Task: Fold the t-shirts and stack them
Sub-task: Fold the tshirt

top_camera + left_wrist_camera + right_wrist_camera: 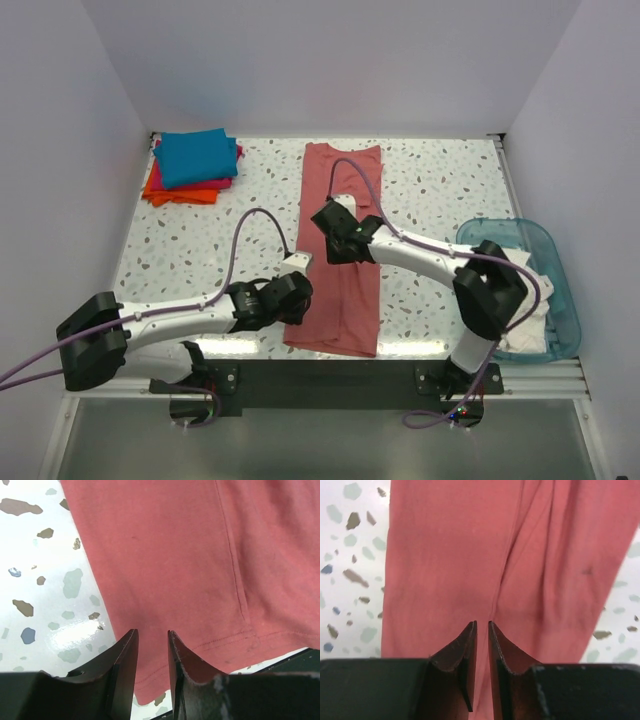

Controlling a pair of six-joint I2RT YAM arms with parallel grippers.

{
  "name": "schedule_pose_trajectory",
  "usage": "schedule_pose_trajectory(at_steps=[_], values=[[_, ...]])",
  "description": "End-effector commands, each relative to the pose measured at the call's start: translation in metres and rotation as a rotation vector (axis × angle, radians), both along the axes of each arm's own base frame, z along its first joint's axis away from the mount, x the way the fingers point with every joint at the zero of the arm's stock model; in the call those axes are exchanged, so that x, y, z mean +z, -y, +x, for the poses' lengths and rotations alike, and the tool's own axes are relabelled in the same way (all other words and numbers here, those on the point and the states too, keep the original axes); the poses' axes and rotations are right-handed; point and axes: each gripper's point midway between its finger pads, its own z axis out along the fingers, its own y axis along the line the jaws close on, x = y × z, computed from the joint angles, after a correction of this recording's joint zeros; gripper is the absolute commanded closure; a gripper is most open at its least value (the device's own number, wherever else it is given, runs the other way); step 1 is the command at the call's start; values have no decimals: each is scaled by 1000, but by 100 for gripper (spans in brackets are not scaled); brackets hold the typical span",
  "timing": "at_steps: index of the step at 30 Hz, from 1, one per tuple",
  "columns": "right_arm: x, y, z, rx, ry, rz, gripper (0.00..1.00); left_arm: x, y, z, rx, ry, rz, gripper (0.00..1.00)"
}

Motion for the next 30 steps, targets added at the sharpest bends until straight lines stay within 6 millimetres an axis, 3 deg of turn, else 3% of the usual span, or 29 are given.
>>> schedule_pose_trajectory(at_steps=[1, 8, 13, 18, 27, 30], values=[[-8, -2, 36, -52, 27, -31, 81, 5, -1, 8, 3, 29, 1, 65], [-38, 7, 65, -109, -17, -18, 74, -10, -4, 5, 2, 12, -2, 65], [-41, 9, 75, -136, -6, -3, 70, -21, -7, 1, 1, -8, 3, 65], [-49, 14, 88, -168, -19, 15, 70, -32, -7, -3, -5, -29, 3, 65], [-60, 18, 93, -199, -30, -13, 71, -36, -9, -4, -4, -33, 12, 66], [-61, 20, 90, -202, -30, -9, 80, -37, -10, -4, -2, -35, 13, 66]])
